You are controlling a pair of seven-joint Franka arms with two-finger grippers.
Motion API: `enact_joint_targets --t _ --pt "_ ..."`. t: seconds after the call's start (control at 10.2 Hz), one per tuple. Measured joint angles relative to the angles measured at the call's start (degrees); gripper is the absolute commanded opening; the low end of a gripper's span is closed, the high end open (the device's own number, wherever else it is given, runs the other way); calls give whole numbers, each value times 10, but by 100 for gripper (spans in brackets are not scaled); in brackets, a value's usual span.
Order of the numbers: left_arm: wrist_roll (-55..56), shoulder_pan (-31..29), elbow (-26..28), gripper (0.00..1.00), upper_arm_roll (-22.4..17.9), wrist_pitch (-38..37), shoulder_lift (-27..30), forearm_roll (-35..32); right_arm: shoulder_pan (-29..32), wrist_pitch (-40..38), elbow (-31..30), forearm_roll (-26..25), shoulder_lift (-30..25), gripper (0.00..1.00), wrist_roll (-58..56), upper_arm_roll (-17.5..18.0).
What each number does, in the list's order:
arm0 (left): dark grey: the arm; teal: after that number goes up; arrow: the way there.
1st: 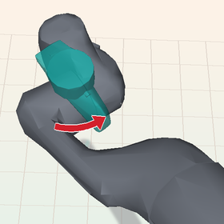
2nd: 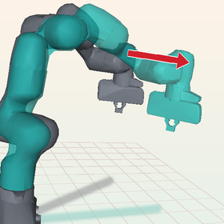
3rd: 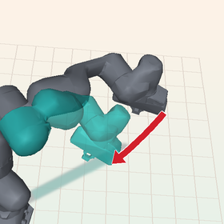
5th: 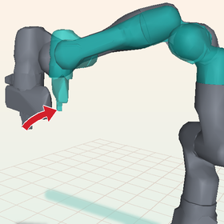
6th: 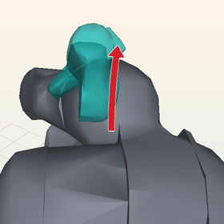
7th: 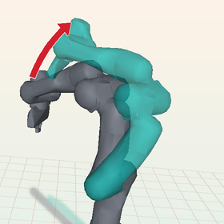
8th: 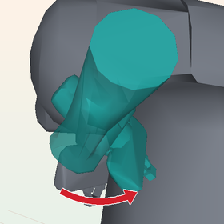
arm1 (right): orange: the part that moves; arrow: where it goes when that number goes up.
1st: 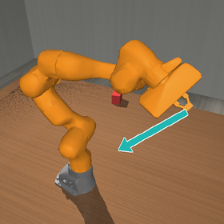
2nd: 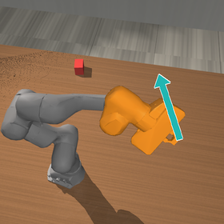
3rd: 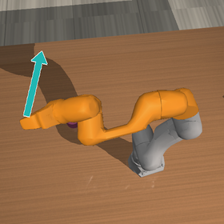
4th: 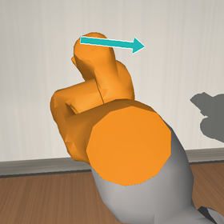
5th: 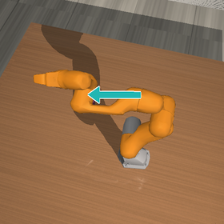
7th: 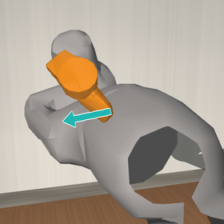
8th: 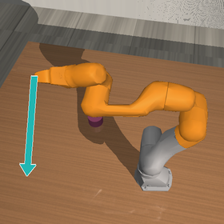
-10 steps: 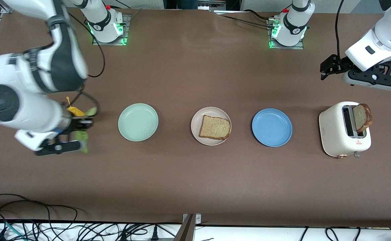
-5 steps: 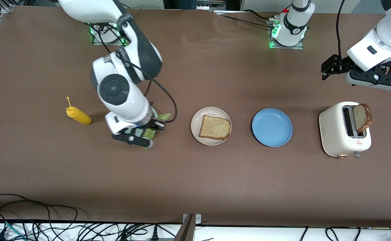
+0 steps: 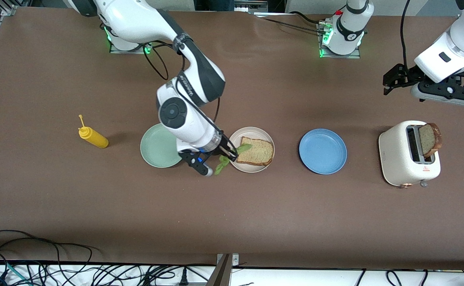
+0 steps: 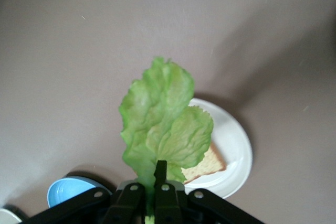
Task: Make sandwich on beige plate with both arms
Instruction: 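Carry the lettuce with the right gripper and lay it on the bread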
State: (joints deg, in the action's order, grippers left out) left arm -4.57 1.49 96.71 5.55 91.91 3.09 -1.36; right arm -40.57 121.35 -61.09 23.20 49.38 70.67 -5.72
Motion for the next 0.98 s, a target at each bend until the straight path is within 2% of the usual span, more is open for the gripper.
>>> enact_joint_targets --t 0.29,0.59,0.98 --pt "0 -1 0 100 -1 0 0 0 -34 -23 -2 2 25 0 113 2" --pt "0 -1 0 100 -1 -7 0 0 -45 -72 -3 2 26 0 152 2" --pt "0 -4 -1 100 -2 -7 0 0 -51 -14 -3 2 30 0 159 1"
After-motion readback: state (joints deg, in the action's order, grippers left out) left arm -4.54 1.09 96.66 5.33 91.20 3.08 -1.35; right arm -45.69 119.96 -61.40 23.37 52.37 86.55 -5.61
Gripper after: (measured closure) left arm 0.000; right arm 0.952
